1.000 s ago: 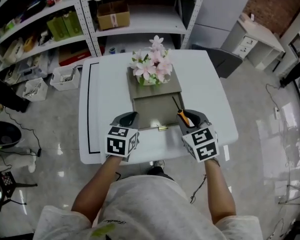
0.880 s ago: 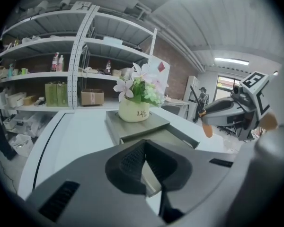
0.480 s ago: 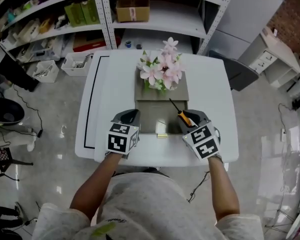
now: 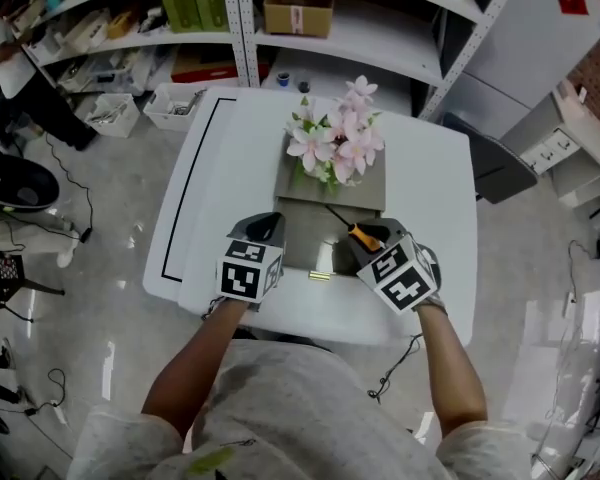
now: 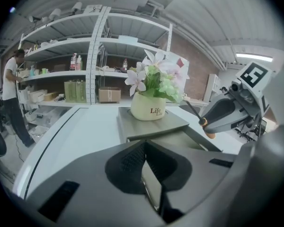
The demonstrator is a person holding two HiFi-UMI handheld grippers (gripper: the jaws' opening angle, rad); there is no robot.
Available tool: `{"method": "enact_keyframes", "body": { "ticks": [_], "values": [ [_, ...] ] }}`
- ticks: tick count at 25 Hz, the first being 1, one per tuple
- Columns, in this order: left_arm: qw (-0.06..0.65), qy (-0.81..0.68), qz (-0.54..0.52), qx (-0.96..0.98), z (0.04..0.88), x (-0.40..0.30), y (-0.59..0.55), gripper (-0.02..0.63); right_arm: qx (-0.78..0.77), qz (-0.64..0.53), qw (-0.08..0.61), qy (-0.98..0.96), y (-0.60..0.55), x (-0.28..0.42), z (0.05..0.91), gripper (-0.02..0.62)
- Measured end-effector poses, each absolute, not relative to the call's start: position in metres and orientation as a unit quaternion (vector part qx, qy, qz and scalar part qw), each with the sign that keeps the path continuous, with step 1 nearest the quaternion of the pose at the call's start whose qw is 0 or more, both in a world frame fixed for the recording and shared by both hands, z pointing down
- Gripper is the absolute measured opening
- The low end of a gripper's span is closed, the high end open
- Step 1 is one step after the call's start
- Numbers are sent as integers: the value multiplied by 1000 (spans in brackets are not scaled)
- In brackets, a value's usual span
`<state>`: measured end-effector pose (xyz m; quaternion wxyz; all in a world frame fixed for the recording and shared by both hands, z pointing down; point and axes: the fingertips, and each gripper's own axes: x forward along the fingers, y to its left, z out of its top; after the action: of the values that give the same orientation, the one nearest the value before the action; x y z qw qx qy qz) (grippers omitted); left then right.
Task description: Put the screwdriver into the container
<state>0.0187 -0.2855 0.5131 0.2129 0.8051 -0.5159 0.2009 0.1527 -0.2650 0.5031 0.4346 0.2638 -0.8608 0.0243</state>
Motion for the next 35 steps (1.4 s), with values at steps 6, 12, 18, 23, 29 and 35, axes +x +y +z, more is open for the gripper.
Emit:
{"method": "enact_keyframes", "body": {
  "ticks": [6,12,18,23,29,35],
  "values": [
    [210,-505,208,811,516,16,-286,5,226,27,477,-849,-263,142,518,75],
    [212,-488,211,820,518,9,-289,5,215,24,508,-834,-261,132,528,75],
    [213,-471,214,829,521,5,-288,5,195,20,546,-815,-256,125,543,75],
    [212,-456,214,838,519,6,-288,5,186,24,574,-797,-254,123,559,75],
    [215,-441,213,845,521,5,-289,5,182,31,598,-780,-254,122,575,75],
    [212,-419,224,854,525,10,-283,5,176,31,617,-766,-253,120,584,75]
  ]
}}
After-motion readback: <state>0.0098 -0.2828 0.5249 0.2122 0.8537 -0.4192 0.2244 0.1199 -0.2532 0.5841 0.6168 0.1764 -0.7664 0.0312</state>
